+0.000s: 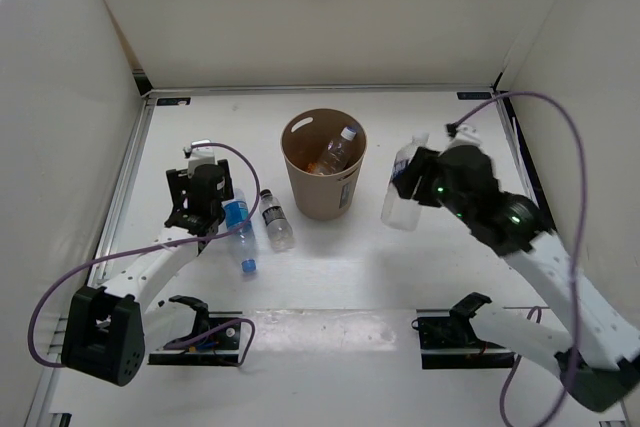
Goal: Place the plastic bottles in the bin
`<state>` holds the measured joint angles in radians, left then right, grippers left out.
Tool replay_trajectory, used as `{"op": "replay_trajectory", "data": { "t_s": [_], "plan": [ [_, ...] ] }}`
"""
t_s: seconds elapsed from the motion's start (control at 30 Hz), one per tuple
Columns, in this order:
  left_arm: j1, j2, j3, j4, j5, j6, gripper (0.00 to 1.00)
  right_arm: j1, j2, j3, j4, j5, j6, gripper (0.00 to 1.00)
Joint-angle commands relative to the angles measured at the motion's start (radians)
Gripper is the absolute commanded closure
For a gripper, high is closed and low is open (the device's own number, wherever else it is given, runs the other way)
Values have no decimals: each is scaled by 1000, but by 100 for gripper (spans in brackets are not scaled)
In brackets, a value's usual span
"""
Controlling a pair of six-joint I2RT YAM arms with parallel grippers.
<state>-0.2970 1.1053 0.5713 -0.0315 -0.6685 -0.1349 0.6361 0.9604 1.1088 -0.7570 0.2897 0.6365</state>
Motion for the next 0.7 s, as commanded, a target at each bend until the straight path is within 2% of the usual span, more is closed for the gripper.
{"op": "replay_trajectory", "data": {
  "t_s": [0.0,0.1,0.23,0.37,0.53,0.63,0.67],
  "plan": [
    [-5,-4,38,-8,9,3,0,57,-133,62,234,48,-178,67],
    [-7,1,41,-10,12,4,0,56,-122,132,331,31,-270,64],
    [-5,4,45,-11,12,8,0,19,66,366,326,-85,-313,66],
    [-7,13,55,-18,13,6,0,39,219,474,366,-92,-343,67],
    [-5,16,55,-19,9,4,0,60,380,539,377,-119,-325,72],
    [-8,24,64,-24,9,4,0,89,428,530,423,-77,-340,72],
    [-5,28,64,-25,10,3,0,94,439,531,436,-77,-340,68]
  ]
}}
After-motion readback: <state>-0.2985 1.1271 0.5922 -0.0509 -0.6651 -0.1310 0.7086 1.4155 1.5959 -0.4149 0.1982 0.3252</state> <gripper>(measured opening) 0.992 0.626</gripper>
